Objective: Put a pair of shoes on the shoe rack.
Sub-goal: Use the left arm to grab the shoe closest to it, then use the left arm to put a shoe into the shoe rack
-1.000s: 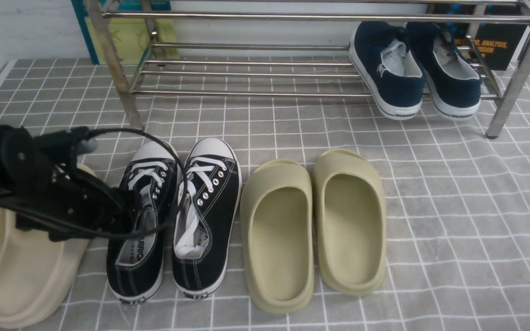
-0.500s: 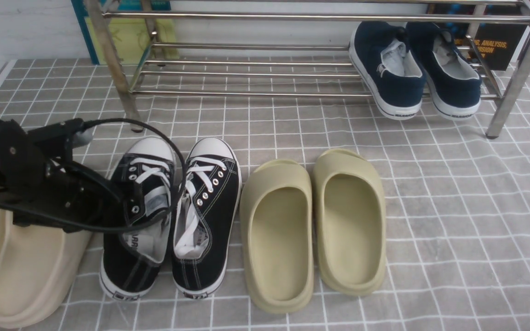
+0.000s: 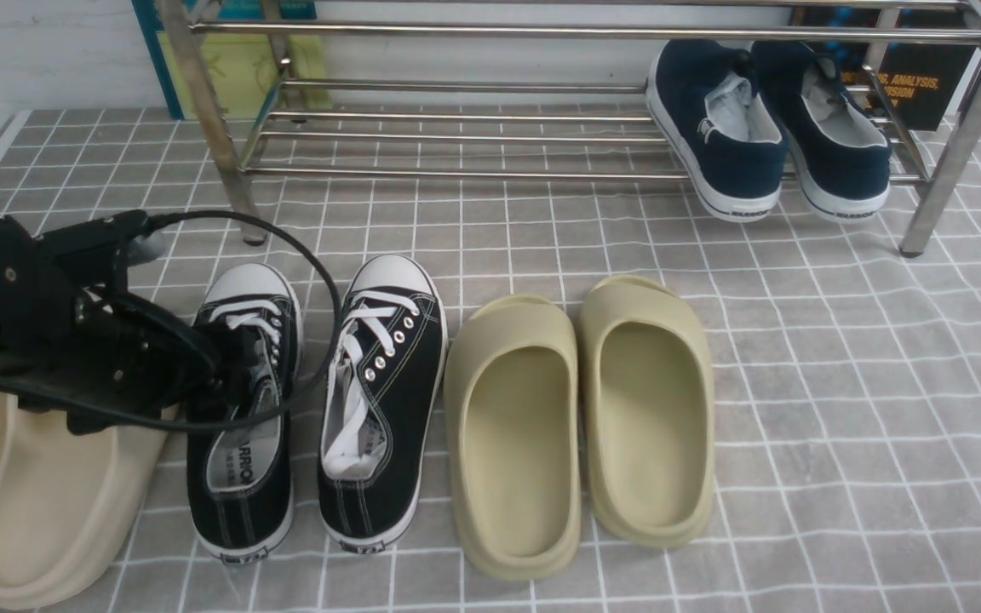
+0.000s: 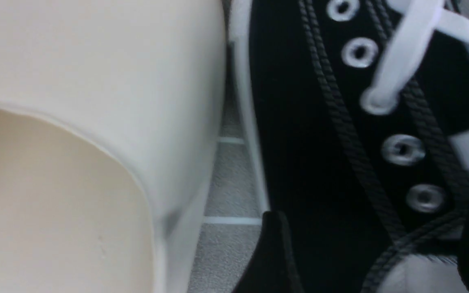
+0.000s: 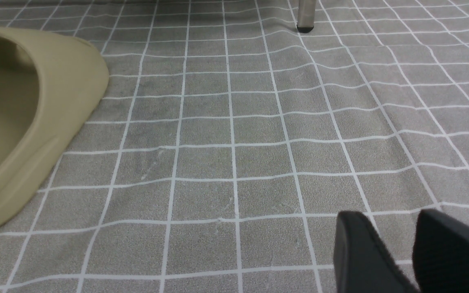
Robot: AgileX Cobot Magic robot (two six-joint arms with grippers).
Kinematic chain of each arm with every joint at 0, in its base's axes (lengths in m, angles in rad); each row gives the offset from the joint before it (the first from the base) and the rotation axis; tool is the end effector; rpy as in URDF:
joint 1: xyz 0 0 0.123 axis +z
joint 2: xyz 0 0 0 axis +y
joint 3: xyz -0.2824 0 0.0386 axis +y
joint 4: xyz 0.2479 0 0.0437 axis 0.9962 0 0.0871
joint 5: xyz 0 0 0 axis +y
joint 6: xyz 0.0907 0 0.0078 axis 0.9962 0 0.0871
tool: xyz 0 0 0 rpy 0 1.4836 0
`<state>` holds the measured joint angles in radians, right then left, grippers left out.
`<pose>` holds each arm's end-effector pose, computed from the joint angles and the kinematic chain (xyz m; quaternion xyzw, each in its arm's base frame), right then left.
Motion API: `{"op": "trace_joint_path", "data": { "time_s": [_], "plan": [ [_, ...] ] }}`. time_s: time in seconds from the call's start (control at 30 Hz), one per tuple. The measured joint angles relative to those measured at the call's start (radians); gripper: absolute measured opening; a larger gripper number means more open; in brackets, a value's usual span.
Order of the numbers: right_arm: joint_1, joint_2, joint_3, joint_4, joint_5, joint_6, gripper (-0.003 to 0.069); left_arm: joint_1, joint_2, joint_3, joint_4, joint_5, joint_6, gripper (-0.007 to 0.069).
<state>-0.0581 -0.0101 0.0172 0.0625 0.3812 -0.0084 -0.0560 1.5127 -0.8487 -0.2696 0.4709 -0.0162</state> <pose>0.0524 -0.0009 0.1736 0.0364 0.8041 0.0068 0.5933 0.2894 -0.0273 0.2111 -0.0809 0.9590 -0.0991 0.2528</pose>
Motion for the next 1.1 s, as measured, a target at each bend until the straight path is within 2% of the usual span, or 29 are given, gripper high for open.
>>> {"op": "trace_joint_path", "data": {
  "time_s": [0.17,0.3,0.43,0.47,0.53,0.57,0.67,0.73,0.87,1.1],
  "plan": [
    [0.000,0.000,0.000,0.000,0.000,0.000,0.0239,0.000,0.013,0.000,-0.021,0.018,0.049,0.0522],
    [0.000,0.000,0.000,0.000,0.000,0.000,0.0239,0.000,0.076,0.000,-0.025,0.007,0.075,0.0444],
    [0.000,0.000,0.000,0.000,0.000,0.000,0.0239,0.001,0.114,-0.005,-0.013,-0.019,0.062,0.0220],
    [0.000,0.000,0.000,0.000,0.000,0.000,0.0239,0.002,0.114,-0.005,-0.012,-0.019,0.060,0.0192],
    [0.000,0.000,0.000,0.000,0.000,0.000,0.0239,0.009,0.103,-0.005,0.001,-0.012,0.028,0.0020],
    [0.000,0.000,0.000,0.000,0.000,0.000,0.0239,0.010,0.092,-0.005,-0.002,-0.002,0.016,-0.0014],
    [0.000,0.000,0.000,0.000,0.000,0.000,0.0239,0.008,0.053,-0.006,-0.035,0.059,0.006,-0.0013],
    [0.000,0.000,0.000,0.000,0.000,0.000,0.0239,0.005,-0.003,-0.035,-0.051,0.190,0.002,-0.0013],
    [0.000,0.000,0.000,0.000,0.000,0.000,0.0239,0.003,-0.022,-0.159,-0.049,0.351,0.001,-0.0013],
    [0.000,0.000,0.000,0.000,0.000,0.000,0.0239,0.001,0.072,-0.421,-0.049,0.439,0.009,-0.0013]
  ]
}}
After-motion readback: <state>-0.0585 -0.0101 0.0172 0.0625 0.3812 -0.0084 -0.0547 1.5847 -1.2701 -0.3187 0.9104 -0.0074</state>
